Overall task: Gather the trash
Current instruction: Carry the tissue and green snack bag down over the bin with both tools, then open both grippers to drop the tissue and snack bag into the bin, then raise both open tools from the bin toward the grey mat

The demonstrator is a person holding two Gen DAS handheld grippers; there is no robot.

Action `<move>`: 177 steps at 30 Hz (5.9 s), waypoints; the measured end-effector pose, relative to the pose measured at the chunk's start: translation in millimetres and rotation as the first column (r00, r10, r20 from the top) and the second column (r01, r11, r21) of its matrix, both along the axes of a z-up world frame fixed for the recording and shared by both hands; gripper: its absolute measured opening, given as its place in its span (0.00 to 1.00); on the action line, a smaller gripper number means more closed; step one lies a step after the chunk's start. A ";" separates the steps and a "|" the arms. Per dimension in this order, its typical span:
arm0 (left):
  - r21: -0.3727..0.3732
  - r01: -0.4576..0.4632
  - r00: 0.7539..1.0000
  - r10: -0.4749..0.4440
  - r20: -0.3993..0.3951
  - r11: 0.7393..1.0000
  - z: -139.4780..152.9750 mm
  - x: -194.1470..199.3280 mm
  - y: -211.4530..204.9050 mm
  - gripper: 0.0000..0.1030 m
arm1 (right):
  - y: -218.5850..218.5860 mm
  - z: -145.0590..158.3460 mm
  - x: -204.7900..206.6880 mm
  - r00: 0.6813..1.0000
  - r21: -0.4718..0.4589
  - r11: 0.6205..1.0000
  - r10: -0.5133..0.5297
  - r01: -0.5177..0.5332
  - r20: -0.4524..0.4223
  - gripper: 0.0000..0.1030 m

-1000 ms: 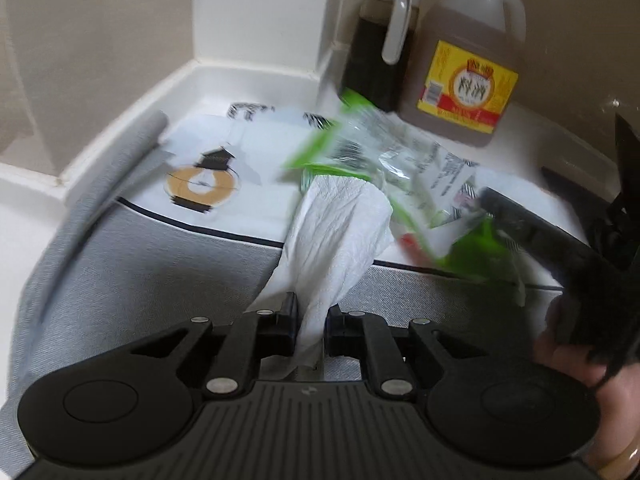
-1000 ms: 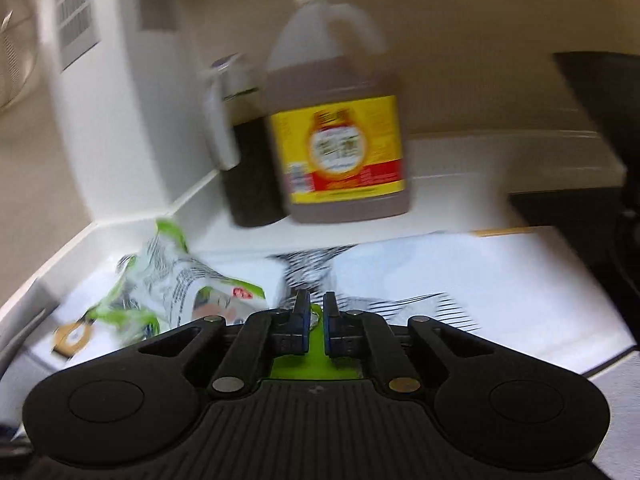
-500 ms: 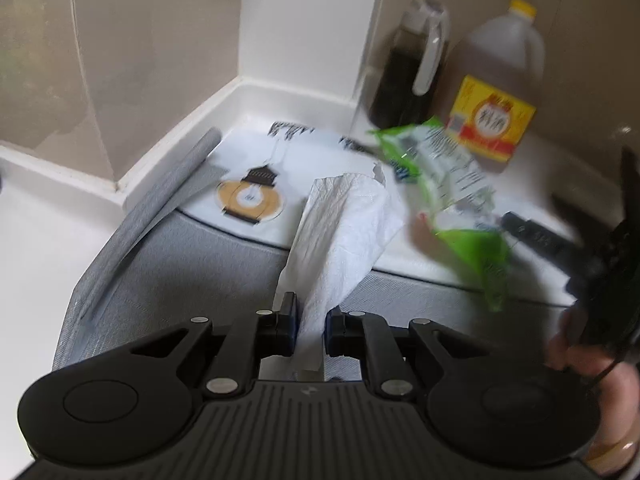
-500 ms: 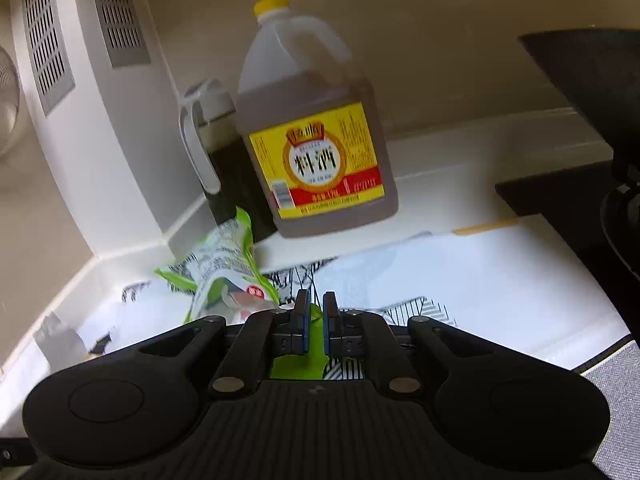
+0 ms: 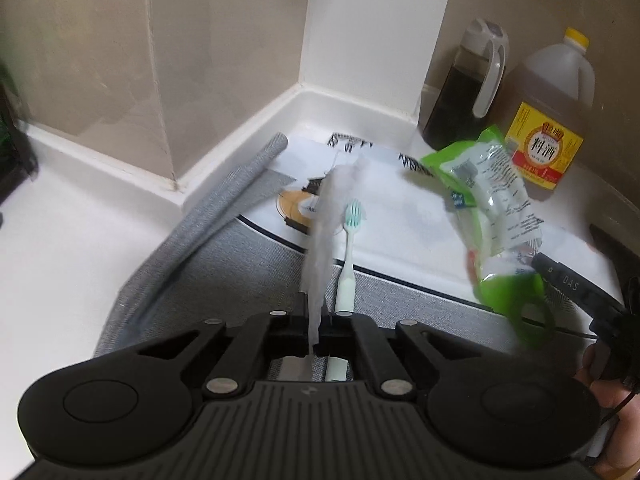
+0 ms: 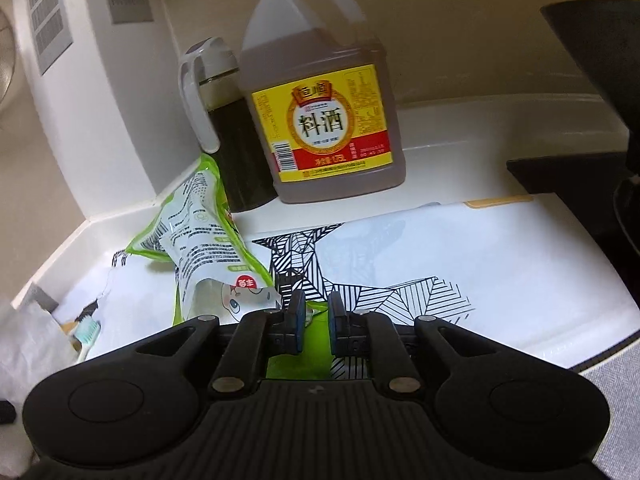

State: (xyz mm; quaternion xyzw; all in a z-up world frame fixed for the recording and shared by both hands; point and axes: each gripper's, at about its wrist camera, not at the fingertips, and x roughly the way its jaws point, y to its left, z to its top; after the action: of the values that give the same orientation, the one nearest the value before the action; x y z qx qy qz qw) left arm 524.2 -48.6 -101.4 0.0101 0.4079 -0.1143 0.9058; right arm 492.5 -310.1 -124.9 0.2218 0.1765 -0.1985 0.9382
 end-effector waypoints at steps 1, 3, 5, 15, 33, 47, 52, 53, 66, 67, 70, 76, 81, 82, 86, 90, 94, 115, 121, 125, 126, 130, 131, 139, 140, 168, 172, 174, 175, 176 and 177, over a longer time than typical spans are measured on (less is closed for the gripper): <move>-0.003 -0.003 1.000 0.003 0.015 1.000 3.8 -4.1 1.6 0.01 | 0.3 1.3 -2.2 1.000 0.007 1.000 0.003 -0.003 0.020 0.04; -0.017 -0.009 0.999 0.009 0.048 1.000 15.0 -14.4 6.8 0.01 | 0.1 6.9 -8.0 0.997 0.018 1.000 0.006 -0.007 0.071 0.04; -0.039 -0.017 0.996 0.020 0.082 0.999 27.3 -29.7 17.9 0.01 | 1.4 14.0 -16.2 0.991 0.009 1.000 -0.007 0.005 0.132 0.03; -0.097 -0.101 0.983 0.114 0.145 0.990 60.0 -137.5 78.9 0.01 | 7.2 31.7 -38.7 0.962 0.017 1.000 0.007 -0.012 0.272 0.02; -0.113 -0.091 0.986 0.106 0.127 0.989 60.7 -319.5 108.4 0.01 | 37.4 67.9 -203.3 0.922 -0.219 0.962 0.226 -0.162 0.314 0.01; -0.079 -0.083 0.996 0.085 0.025 0.993 -7.0 -418.0 110.1 0.01 | 92.6 78.2 -339.5 0.853 -0.332 0.872 0.452 -0.360 0.262 0.02; -0.075 -0.099 0.995 0.097 -0.023 0.992 -30.3 -434.2 112.2 0.01 | 114.5 63.7 -363.6 0.828 -0.340 0.826 0.528 -0.449 0.191 0.02; -0.072 -0.103 0.994 0.101 -0.034 0.992 -35.0 -436.2 112.8 0.01 | 119.1 58.9 -366.8 0.824 -0.340 0.819 0.539 -0.463 0.175 0.02; -0.056 -0.145 0.979 0.135 -0.154 0.988 -86.4 -435.8 118.7 0.01 | 161.2 -36.2 -361.9 0.799 -0.282 0.753 0.591 -0.595 -0.110 0.02; -0.056 -0.151 0.977 0.140 -0.163 0.987 -90.5 -434.4 119.4 0.01 | 164.0 -42.6 -359.7 0.794 -0.278 0.747 0.595 -0.605 -0.129 0.02; -0.051 -0.158 0.972 0.147 -0.183 0.986 -102.1 -430.3 119.6 0.01 | 170.5 -58.4 -353.5 0.782 -0.261 0.738 0.598 -0.623 -0.175 0.02; -0.038 -0.152 0.968 0.141 -0.207 0.988 -118.6 -422.0 113.8 0.01 | 180.1 -77.4 -346.1 0.759 -0.240 0.721 0.607 -0.650 -0.235 0.02; -0.033 -0.133 0.968 0.123 -0.220 0.991 -127.5 -413.7 107.3 0.01 | 184.8 -88.0 -337.5 0.743 -0.216 0.713 0.611 -0.667 -0.272 0.02; -0.034 -0.131 0.967 0.120 -0.224 0.991 -129.5 -410.6 106.0 0.01 | 186.3 -89.9 -336.1 0.740 -0.215 0.711 0.612 -0.669 -0.279 0.02; -0.035 -0.129 0.962 0.116 -0.247 0.991 -141.5 -405.4 104.4 0.01 | 191.2 -97.2 -329.9 0.729 -0.210 0.703 0.613 -0.679 -0.306 0.02; -0.039 -0.132 0.954 0.116 -0.278 0.990 -154.3 -397.8 101.4 0.01 | 195.4 -104.7 -321.4 0.718 -0.206 0.696 0.610 -0.688 -0.335 0.02; -0.046 -0.144 0.946 0.124 -0.300 0.989 -165.9 -389.8 99.8 0.01 | 199.8 -115.1 -312.2 0.707 -0.200 0.691 0.604 -0.694 -0.367 0.02; 0.041 -0.103 0.894 0.111 -0.434 0.994 -225.8 -355.7 87.5 0.01 | 212.7 -164.0 -274.6 0.652 -0.118 0.695 0.584 -0.710 -0.483 0.02; 0.070 -0.091 0.885 0.113 -0.451 0.993 -241.9 -345.3 84.9 0.01 | 218.7 -168.6 -267.1 0.644 -0.123 0.688 0.580 -0.715 -0.499 0.02; 0.094 -0.077 0.876 0.112 -0.469 0.993 -251.1 -340.7 83.2 0.18 | 222.4 -174.5 -261.4 0.638 -0.119 0.692 0.568 -0.712 -0.520 0.03; 0.094 -0.080 0.874 0.115 -0.471 0.992 -250.5 -341.0 83.8 0.31 | 221.8 -175.3 -260.8 0.640 -0.118 0.695 0.564 -0.709 -0.522 0.03; 0.107 -0.116 0.883 0.152 -0.444 0.987 -243.5 -347.2 89.9 0.99 | 218.5 -175.5 -260.0 0.641 -0.111 0.700 0.563 -0.705 -0.522 0.29; 0.128 -0.107 0.886 0.153 -0.438 0.986 -240.5 -348.9 89.2 0.99 | 217.9 -174.0 -259.8 0.647 -0.112 0.706 0.559 -0.700 -0.519 0.48; 0.152 -0.131 0.906 0.181 -0.383 0.980 -206.3 -378.7 97.3 0.99 | 202.6 -154.4 -283.5 0.665 -0.091 0.724 0.567 -0.684 -0.487 0.72; 0.149 -0.131 0.908 0.179 -0.379 0.980 -202.9 -383.6 96.8 0.99 | 201.9 -151.9 -288.5 0.662 -0.091 0.719 0.572 -0.689 -0.484 0.74; 0.208 -0.150 0.975 0.179 -0.129 0.967 -128.5 -436.8 84.2 0.99 | 201.8 -106.9 -368.8 0.700 -0.280 0.646 0.606 -0.710 -0.378 0.85; 0.196 -0.171 0.975 0.194 -0.105 0.966 -121.6 -438.7 87.8 0.99 | 201.3 -100.3 -373.1 0.716 -0.320 0.641 0.604 -0.698 -0.351 0.86; 0.195 -0.174 0.977 0.194 -0.093 0.965 -118.1 -439.6 88.0 1.00 | 200.4 -97.2 -373.3 0.721 -0.336 0.639 0.604 -0.692 -0.339 0.87; 0.195 -0.174 0.977 0.194 -0.087 0.965 -116.7 -439.8 88.4 1.00 | 199.8 -96.0 -373.3 0.723 -0.341 0.638 0.604 -0.691 -0.335 0.87; 0.196 -0.176 0.977 0.195 -0.083 0.965 -115.2 -440.0 88.6 1.00 | 199.9 -95.3 -373.1 0.723 -0.343 0.637 0.605 -0.691 -0.334 0.88; 0.195 -0.178 0.978 0.196 -0.078 0.965 -113.7 -440.4 89.0 1.00 | 200.0 -94.7 -372.7 0.722 -0.342 0.636 0.607 -0.692 -0.333 0.88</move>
State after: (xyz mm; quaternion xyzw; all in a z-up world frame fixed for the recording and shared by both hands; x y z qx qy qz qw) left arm 83.8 40.4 -215.2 0.0509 0.4592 0.0100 0.8868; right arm 119.8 -110.1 -219.5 -0.0967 0.2815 0.0991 0.9495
